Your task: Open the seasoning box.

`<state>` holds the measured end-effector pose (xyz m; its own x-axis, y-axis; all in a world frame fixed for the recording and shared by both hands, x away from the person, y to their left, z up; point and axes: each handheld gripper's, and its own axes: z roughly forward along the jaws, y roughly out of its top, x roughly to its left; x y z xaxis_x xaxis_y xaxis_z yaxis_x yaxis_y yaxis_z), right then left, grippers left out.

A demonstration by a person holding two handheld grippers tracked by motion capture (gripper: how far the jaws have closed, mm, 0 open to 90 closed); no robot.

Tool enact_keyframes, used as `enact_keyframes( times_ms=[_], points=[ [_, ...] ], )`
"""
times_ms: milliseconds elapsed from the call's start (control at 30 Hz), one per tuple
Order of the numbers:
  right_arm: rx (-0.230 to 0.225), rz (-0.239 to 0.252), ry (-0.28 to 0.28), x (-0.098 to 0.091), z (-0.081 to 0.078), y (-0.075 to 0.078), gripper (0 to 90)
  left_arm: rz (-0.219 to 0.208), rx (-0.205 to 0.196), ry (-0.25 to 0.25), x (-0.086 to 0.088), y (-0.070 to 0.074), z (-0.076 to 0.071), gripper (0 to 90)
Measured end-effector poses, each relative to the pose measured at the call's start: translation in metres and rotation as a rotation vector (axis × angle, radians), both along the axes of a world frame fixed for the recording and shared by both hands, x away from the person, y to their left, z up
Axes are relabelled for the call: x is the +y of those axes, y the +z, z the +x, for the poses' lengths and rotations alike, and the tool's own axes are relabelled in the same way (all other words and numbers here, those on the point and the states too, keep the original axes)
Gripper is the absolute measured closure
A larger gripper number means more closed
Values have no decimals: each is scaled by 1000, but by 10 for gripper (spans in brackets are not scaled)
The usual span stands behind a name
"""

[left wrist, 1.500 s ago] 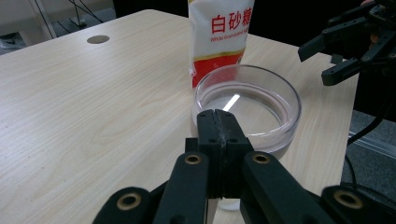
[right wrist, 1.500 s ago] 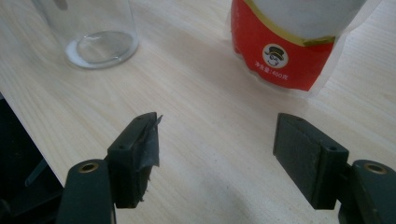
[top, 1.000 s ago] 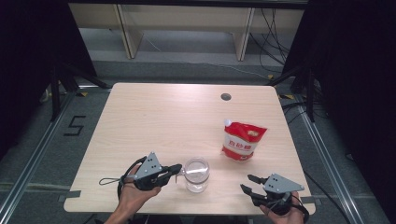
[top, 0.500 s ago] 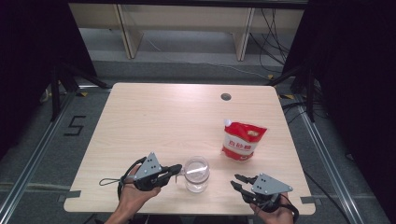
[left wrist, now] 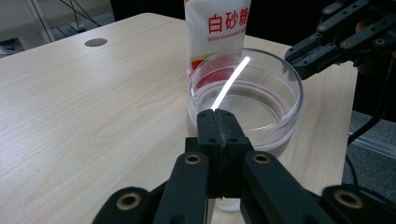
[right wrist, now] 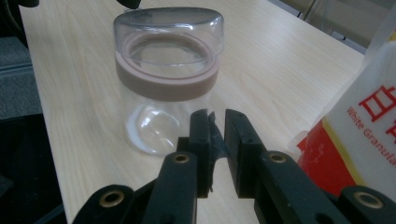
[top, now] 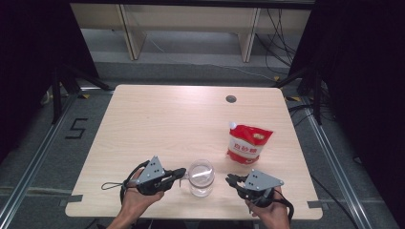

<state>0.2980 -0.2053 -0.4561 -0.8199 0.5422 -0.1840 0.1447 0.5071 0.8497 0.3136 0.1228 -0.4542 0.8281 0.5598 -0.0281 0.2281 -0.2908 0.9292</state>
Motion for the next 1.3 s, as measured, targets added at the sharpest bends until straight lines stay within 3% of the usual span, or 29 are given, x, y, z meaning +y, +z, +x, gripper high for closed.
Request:
enact_keyframes(
  times_ms=[367, 533, 733, 933, 967, 1100, 1133, 1200, 1267, 1300],
  points=[
    [-11, -10, 29, 15, 7, 1, 860, 0, -9, -4, 1, 0, 1, 892],
    [-16, -11, 37, 18, 8, 2, 883, -13, 7, 13, 0, -1, -1, 893],
    [-15, -13, 57, 25, 9, 3, 895, -1, -9, -2, 2, -1, 0, 892],
    [-20, -8, 65, 33, 10, 6, 895, -14, 7, 4, 2, -1, -1, 890],
    [-23, -2, 72, 34, 10, 6, 895, -27, 13, 2, 2, -1, -1, 866],
    [-20, -5, 76, 36, 10, 7, 895, 11, -15, 4, 6, 2, -7, 682],
    [-29, 3, 74, 37, 10, 8, 894, -2, -5, 20, 7, 2, -9, 583],
    [-32, 1, 76, 37, 10, 9, 894, 6, -9, 4, 9, 0, -10, 537],
    [-33, 7, 80, 38, 11, 10, 892, 3, 44, 26, 9, -5, -15, 420],
    [-41, 6, 77, 38, 11, 11, 892, 22, 53, 40, 10, -9, -16, 369]
  ],
)
